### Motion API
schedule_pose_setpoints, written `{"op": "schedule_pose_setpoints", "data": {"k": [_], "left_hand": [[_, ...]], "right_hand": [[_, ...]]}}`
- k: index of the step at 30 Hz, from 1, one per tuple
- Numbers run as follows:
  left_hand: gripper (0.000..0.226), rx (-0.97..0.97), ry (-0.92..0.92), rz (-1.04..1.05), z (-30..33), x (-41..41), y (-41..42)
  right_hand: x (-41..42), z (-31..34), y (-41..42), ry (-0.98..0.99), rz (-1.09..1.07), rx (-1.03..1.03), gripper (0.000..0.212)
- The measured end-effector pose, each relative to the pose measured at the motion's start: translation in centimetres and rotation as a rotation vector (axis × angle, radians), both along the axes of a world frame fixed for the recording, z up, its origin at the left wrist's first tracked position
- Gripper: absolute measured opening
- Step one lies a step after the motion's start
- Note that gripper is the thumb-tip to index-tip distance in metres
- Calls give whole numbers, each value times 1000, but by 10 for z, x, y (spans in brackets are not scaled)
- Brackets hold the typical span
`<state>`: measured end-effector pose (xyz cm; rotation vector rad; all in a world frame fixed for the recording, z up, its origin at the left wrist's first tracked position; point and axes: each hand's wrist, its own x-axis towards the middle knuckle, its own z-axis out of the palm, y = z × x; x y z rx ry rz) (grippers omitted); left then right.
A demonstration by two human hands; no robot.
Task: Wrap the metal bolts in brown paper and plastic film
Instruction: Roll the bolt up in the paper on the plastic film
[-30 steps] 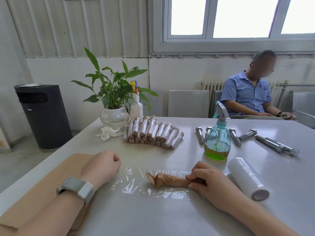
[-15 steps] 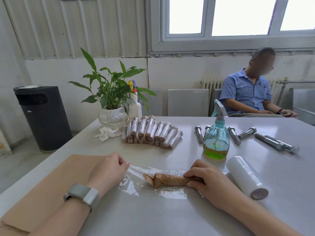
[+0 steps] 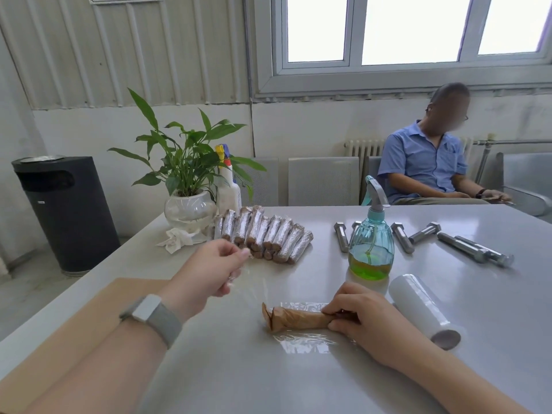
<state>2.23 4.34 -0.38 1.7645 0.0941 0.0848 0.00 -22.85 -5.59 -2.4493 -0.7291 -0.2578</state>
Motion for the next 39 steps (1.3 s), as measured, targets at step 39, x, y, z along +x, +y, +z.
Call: {"op": "schedule_pose_setpoints", "data": {"k": [39], "left_hand": [[20, 221, 285, -351, -27, 13, -119]], "right_hand": [[9, 4, -4, 202, -157, 86, 28]]}}
